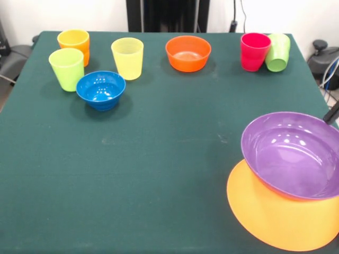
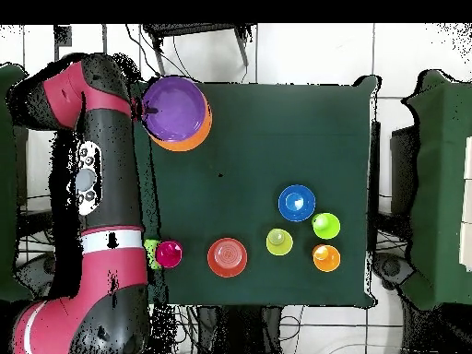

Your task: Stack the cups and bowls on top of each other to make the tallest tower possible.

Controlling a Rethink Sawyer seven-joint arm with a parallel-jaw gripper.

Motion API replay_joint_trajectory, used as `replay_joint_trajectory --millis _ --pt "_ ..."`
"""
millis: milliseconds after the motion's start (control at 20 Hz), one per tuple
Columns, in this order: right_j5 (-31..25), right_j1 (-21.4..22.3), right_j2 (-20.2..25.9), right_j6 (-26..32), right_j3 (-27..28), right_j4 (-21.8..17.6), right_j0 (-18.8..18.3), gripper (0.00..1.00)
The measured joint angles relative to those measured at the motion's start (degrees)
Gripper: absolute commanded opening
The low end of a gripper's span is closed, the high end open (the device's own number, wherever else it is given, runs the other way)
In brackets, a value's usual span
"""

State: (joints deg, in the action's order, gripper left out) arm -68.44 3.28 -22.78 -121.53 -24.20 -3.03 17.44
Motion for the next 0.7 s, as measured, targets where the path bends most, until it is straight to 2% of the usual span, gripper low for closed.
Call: replay_joint_trajectory --millis 200,700 --pt "3.05 2.92 1.54 0.12 -4.65 -0.01 -0.33 1.0" --pt "7.11 6.69 6.02 3.54 -10.93 -0.03 -3.08 1.0"
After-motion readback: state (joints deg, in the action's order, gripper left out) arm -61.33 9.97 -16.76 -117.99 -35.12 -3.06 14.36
